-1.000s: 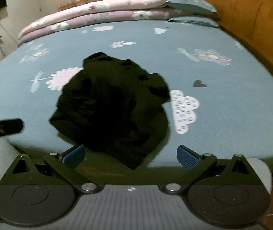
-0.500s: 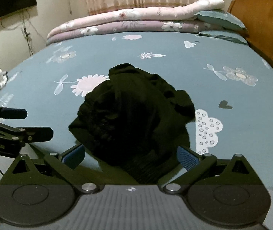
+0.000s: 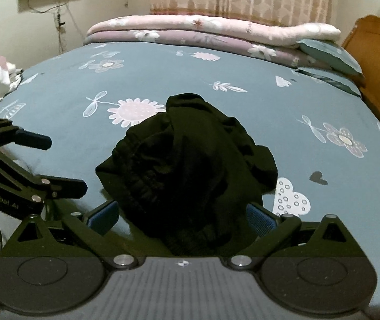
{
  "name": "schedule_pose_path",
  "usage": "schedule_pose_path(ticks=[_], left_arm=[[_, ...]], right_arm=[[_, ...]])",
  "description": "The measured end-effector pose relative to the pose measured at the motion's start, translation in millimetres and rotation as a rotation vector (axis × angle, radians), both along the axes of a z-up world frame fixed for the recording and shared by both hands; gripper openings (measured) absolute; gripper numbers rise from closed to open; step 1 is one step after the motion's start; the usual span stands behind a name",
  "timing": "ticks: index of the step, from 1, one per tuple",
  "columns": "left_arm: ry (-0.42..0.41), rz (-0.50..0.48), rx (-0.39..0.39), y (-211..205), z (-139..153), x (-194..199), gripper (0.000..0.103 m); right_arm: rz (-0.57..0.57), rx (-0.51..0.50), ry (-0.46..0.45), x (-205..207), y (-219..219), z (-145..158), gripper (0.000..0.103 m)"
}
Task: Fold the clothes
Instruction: 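Move both tools toward the black pants and grasp its waistband edge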
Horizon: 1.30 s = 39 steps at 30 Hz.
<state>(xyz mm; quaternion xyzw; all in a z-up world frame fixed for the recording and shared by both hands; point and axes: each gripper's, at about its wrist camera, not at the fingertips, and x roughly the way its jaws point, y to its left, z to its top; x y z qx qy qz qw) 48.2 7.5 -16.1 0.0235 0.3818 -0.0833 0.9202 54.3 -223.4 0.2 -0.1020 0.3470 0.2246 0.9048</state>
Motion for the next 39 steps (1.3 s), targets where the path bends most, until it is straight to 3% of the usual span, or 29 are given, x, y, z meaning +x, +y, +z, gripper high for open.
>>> schedule_pose_path(ticks=[5, 10, 19, 39], left_arm=[[0.0, -0.001, 0.011, 7.7, -13.7, 4.7, 0.102], [0.005, 0.003, 0.088, 8.5, -24.8, 11.7, 0.102], [0.026, -0.039, 0.108, 9.0, -34.5, 24.0, 0.098], [0.029, -0.049, 0.042, 11.2, -24.4, 58.9, 0.099]], right_arm=[[0.025, -0.038, 0.022, 8.8, 3.8, -12.5, 0.095], [0.08, -0.069, 0.036, 12.9, 15.8, -23.7, 0.095], [0.123, -0.171, 0.021, 29.6, 36.1, -39.9, 0.095], [0.098, -0.167, -0.041, 67.5, 23.5, -0.9, 0.097]])
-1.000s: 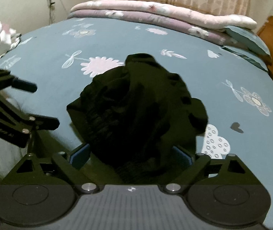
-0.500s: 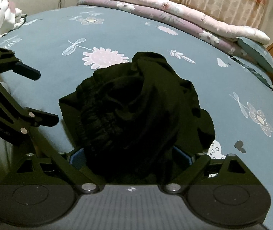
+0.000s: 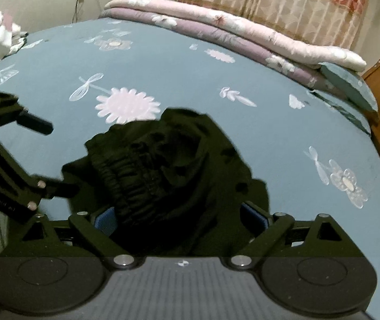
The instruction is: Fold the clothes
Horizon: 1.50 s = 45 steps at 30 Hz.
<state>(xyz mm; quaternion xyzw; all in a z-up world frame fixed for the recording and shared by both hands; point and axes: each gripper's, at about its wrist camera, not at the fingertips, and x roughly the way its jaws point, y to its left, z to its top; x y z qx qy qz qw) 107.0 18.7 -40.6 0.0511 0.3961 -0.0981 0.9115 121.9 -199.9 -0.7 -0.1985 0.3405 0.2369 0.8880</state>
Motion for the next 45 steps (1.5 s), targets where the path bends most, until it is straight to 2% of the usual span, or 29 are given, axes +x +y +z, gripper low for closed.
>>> schedule_pose_path(ticks=[6, 10, 14, 17, 20, 23, 28, 32, 35, 40, 45], left_arm=[[-0.002, -0.007, -0.019, 0.1, 0.4, 12.8, 0.099], [-0.037, -0.033, -0.03, -1.9, 5.6, 23.8, 0.099], [-0.087, -0.073, -0.038, -6.3, 15.5, 37.7, 0.099], [-0.116, -0.117, 0.0, -13.9, 16.4, 55.0, 0.098], [-0.14, -0.133, 0.06, -20.7, 15.5, 75.8, 0.097], [-0.153, -0.138, 0.045, -18.7, 23.0, 92.0, 0.096], [-0.183, -0.14, 0.073, -24.0, 31.2, 117.3, 0.095], [-0.179, -0.136, 0.078, -27.9, 26.6, 127.2, 0.095], [-0.164, -0.126, 0.058, -25.9, 23.6, 130.2, 0.095], [-0.149, -0.109, 0.036, -23.2, 22.6, 129.9, 0.095], [-0.141, -0.109, 0.032, -20.7, 19.9, 123.8, 0.095]], right_arm=[[-0.004, -0.018, -0.044, 23.4, -2.1, 17.3, 0.097], [-0.013, -0.024, -0.065, 33.9, -5.8, 24.3, 0.098], [-0.042, -0.004, -0.058, 46.7, -13.8, 25.4, 0.099], [-0.05, 0.039, -0.026, 52.2, -19.2, 26.1, 0.099], [-0.036, 0.053, -0.015, 48.2, -22.8, 26.7, 0.099], [-0.02, 0.06, -0.016, 40.5, -25.3, 28.8, 0.099], [0.018, 0.1, -0.058, 26.1, -27.0, 44.3, 0.099], [0.058, 0.146, -0.034, 16.1, -27.8, 49.6, 0.099], [0.103, 0.117, -0.02, 9.2, -21.5, 42.2, 0.099], [0.113, -0.035, 0.007, 14.8, -2.6, 7.4, 0.099], [0.106, -0.128, 0.021, 35.7, 5.0, -29.3, 0.095]])
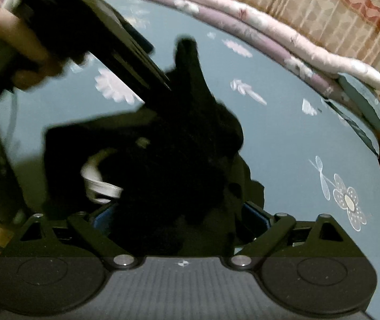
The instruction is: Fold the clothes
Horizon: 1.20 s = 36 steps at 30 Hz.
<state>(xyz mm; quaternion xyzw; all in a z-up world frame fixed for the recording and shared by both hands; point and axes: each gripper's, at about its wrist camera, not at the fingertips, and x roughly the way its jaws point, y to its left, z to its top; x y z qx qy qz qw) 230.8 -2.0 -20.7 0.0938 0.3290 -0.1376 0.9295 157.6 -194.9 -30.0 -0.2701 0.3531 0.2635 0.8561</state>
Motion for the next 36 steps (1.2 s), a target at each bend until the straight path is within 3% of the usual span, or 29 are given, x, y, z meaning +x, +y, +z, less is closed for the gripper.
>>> schedule_pose_path(ticks=[2, 6, 9, 13, 14, 19, 21, 26, 27, 32, 36], left_arm=[[0.003, -0.002, -0.001, 2.5, -2.2, -3.7, 0.094], [0.021, 0.007, 0.009, 7.8, -8.6, -6.8, 0.078], [0.024, -0.004, -0.004, 12.6, -12.1, -8.1, 0.069], [-0.031, -0.051, -0.004, 12.8, -12.5, -13.0, 0.068], [-0.059, -0.069, 0.002, 11.9, -11.9, -15.4, 0.068], [-0.192, -0.173, 0.123, -0.7, -2.9, -20.5, 0.068], [-0.22, -0.206, 0.172, -6.2, 1.5, -16.8, 0.065], [-0.246, -0.223, 0.186, -18.8, 13.4, 10.7, 0.064], [-0.246, -0.228, 0.186, -21.1, 14.2, 15.7, 0.064], [-0.221, -0.237, 0.179, -35.2, 11.9, 43.4, 0.064], [-0.149, -0.249, 0.117, -40.1, 9.9, 59.4, 0.061]], right_arm=[[0.004, -0.002, 0.027, 11.0, -1.3, -12.2, 0.095], [-0.016, -0.079, 0.081, 28.3, -2.6, -42.9, 0.095], [-0.036, -0.036, 0.134, 34.4, -12.6, -50.9, 0.102], [-0.139, 0.072, 0.313, 54.4, -37.4, -57.5, 0.103], [-0.152, 0.074, 0.316, 53.5, -39.8, -57.1, 0.103], [-0.042, -0.088, 0.055, 9.7, -25.7, -34.9, 0.097], [-0.031, -0.069, 0.021, 1.1, -29.2, -19.0, 0.097], [-0.058, 0.02, -0.053, 0.1, -45.1, 22.2, 0.096], [-0.065, 0.041, -0.063, 1.9, -47.9, 29.3, 0.095], [-0.106, 0.113, 0.001, 27.1, -61.7, 26.8, 0.069], [-0.123, 0.231, 0.083, 41.3, -79.1, 18.2, 0.069]])
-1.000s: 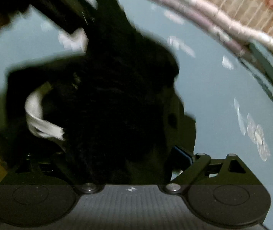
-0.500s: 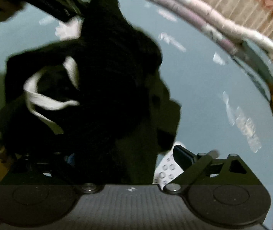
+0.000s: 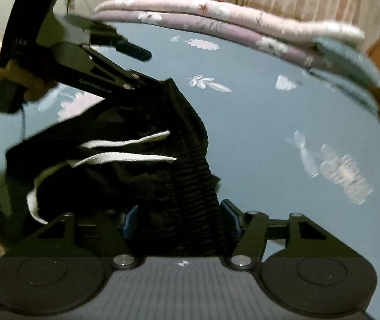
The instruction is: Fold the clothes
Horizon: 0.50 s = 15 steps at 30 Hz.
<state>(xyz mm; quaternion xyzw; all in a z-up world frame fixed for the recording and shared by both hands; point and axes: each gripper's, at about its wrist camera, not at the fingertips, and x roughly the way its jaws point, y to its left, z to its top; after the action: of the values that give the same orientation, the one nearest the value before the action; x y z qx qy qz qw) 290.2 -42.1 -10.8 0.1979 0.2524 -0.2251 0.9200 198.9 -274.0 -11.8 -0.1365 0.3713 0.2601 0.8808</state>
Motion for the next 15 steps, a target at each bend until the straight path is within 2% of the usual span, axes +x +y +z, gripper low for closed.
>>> schedule_pose_path(ticks=[2, 4, 8, 12, 15], left_arm=[[0.037, 0.004, -0.041, 2.2, -1.3, 3.3, 0.061], [0.076, 0.017, -0.074, 9.3, -3.7, 0.9, 0.061], [0.156, 0.004, -0.088, 28.2, -6.6, -15.9, 0.061], [0.173, -0.032, -0.077, 45.0, -5.9, -31.0, 0.061], [0.199, -0.035, -0.113, 54.9, -4.7, -21.1, 0.06]], right_arm=[[-0.013, 0.027, 0.002, -3.1, -6.6, -3.7, 0.076], [-0.016, 0.035, -0.005, -8.7, -9.2, -6.3, 0.078], [-0.016, 0.054, -0.031, -23.3, -15.4, 3.7, 0.086], [-0.015, 0.087, -0.075, -37.8, -22.7, 16.7, 0.092], [-0.021, 0.121, -0.094, -51.0, -27.4, 24.0, 0.094]])
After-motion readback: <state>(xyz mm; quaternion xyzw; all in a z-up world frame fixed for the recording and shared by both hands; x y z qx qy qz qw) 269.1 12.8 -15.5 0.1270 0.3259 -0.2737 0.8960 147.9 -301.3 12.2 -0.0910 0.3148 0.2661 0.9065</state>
